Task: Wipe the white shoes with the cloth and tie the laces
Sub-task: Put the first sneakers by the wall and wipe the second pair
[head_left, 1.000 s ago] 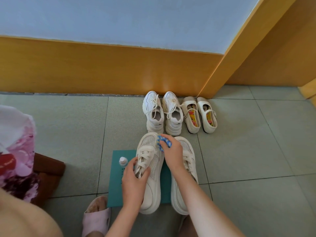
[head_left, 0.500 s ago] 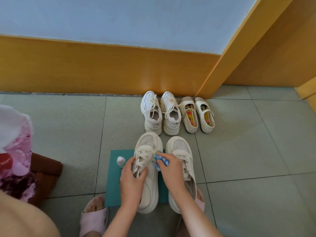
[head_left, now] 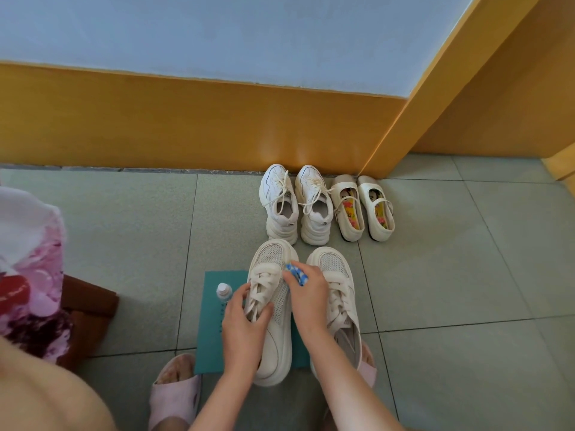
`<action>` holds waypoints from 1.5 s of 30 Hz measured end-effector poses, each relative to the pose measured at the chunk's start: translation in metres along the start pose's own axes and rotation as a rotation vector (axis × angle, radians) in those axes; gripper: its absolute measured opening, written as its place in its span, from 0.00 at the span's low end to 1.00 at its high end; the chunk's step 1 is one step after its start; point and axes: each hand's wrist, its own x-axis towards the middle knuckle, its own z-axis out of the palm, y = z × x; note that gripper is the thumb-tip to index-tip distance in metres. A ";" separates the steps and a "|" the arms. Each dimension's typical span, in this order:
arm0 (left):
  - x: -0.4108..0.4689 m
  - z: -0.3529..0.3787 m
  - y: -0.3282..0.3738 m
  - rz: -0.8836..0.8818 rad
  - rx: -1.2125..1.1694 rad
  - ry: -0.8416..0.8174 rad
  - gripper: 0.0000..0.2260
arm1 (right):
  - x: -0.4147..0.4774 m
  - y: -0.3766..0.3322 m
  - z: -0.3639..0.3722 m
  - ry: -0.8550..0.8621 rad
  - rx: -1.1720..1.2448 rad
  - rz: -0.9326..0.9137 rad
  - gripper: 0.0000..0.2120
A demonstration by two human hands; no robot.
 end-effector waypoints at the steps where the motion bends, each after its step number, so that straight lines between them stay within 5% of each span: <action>1: 0.000 0.000 0.000 0.000 0.003 0.000 0.22 | -0.003 0.002 -0.001 -0.006 -0.009 0.005 0.14; 14: -0.001 -0.001 0.001 -0.008 -0.019 -0.009 0.22 | -0.014 0.001 -0.009 -0.129 -0.037 -0.090 0.11; 20: 0.000 -0.001 0.000 -0.013 -0.023 -0.010 0.21 | -0.055 0.010 -0.028 0.074 0.184 -0.062 0.12; 25: 0.002 -0.002 0.000 -0.041 -0.031 -0.016 0.22 | -0.102 0.031 -0.008 0.047 0.275 0.043 0.15; 37: -0.001 0.005 0.002 -0.067 -0.109 0.027 0.22 | -0.135 0.057 0.017 0.181 0.151 -0.111 0.30; 45: -0.002 0.007 0.003 -0.077 -0.119 0.034 0.21 | -0.161 0.072 0.026 0.237 0.138 -0.107 0.31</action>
